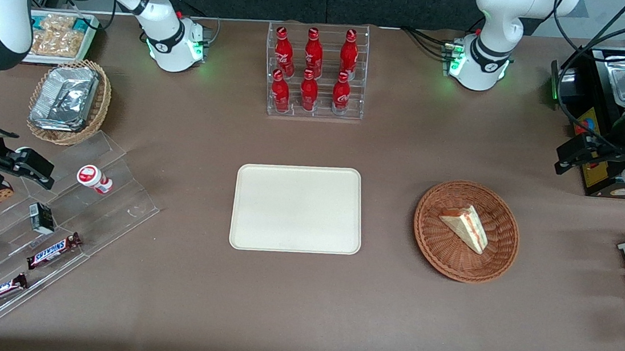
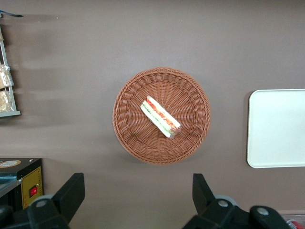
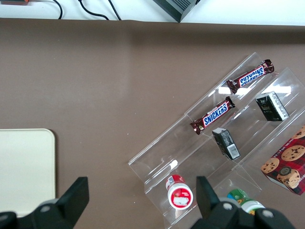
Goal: Place sandwich from basket to tray
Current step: 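Move the left gripper over the wicker basket toward the sandwich, then lower the left gripper and grasp the wrapped sandwich wedge upright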
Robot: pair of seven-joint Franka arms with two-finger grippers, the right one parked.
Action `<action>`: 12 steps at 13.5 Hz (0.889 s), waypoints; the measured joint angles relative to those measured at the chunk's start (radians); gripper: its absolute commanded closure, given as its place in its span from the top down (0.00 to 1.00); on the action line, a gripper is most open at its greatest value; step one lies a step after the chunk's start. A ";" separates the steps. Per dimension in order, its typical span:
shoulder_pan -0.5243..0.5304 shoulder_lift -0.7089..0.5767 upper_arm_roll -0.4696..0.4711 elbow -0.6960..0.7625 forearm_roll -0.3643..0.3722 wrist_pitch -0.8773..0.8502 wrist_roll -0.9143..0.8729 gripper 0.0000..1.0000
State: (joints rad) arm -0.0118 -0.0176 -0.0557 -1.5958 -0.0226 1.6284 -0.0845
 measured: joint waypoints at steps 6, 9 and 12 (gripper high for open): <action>0.000 0.025 0.000 -0.020 0.000 -0.024 -0.113 1.00; -0.010 0.129 0.000 -0.068 0.000 0.065 -0.389 1.00; -0.059 0.246 -0.001 -0.133 0.000 0.237 -0.640 1.00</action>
State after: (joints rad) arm -0.0705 0.2282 -0.0568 -1.7293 -0.0224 1.8657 -0.7248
